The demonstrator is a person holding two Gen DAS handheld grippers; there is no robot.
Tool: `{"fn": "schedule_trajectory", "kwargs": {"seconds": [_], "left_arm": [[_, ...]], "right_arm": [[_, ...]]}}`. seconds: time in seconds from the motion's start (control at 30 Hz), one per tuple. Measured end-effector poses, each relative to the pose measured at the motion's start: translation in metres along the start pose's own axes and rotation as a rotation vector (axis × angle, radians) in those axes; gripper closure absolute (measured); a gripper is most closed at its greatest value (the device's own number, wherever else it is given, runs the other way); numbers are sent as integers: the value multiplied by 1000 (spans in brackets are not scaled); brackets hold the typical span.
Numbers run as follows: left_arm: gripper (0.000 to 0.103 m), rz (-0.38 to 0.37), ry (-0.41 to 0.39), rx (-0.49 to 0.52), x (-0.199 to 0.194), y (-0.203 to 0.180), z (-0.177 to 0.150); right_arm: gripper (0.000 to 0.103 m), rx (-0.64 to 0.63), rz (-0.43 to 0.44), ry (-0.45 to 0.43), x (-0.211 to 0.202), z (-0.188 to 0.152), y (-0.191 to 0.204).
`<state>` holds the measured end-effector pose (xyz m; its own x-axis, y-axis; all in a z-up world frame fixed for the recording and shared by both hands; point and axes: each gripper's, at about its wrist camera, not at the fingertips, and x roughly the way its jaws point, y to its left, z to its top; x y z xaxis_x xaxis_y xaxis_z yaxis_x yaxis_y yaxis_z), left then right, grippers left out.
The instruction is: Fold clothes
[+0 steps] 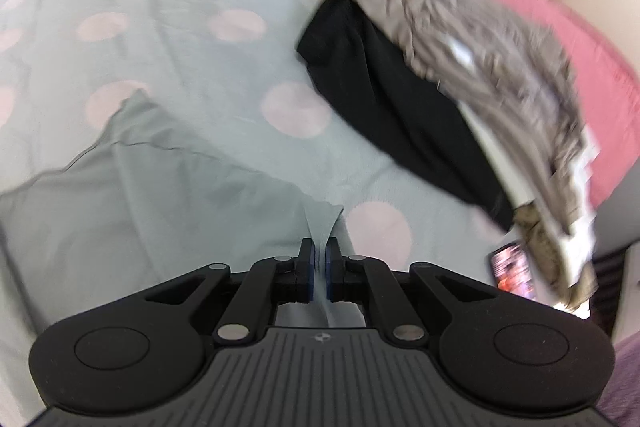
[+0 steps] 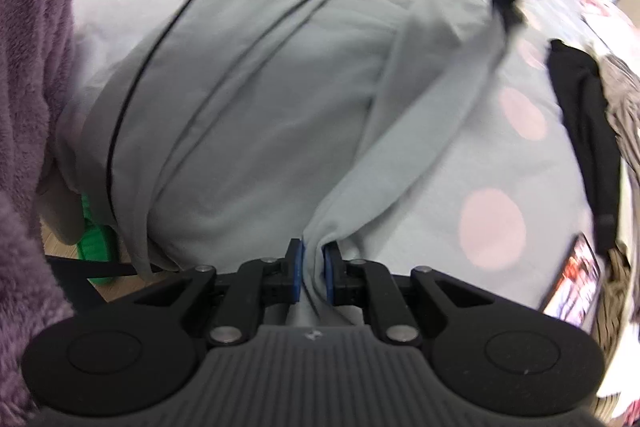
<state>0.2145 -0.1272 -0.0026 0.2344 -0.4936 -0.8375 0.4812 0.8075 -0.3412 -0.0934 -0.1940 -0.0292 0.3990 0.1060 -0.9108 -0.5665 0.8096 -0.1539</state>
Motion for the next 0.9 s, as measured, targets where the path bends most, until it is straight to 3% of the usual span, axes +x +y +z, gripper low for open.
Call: {"fn": "schedule_trajectory", "kwargs": {"seconds": [0.27,0.5,0.6,0.73,0.9], "left_arm": [[100,-82,-111,-152,-44,56,-30],[100,-93,-141,-303,-30,109,-65],[99,-60,-139,-360,-25,124,-74],[75,-13,-159,-385,-33,134,-81],[66,1,-213,-377,-52,130,-87]], "right_arm": [[90,-10,-20,-19,-5,4,1],[91,-47,18,-9,4,20,25],[90,-61,28,3,11,21,30],[90,-44,46,8,16,22,30],[72,-14,100,-5,17,20,27]]}}
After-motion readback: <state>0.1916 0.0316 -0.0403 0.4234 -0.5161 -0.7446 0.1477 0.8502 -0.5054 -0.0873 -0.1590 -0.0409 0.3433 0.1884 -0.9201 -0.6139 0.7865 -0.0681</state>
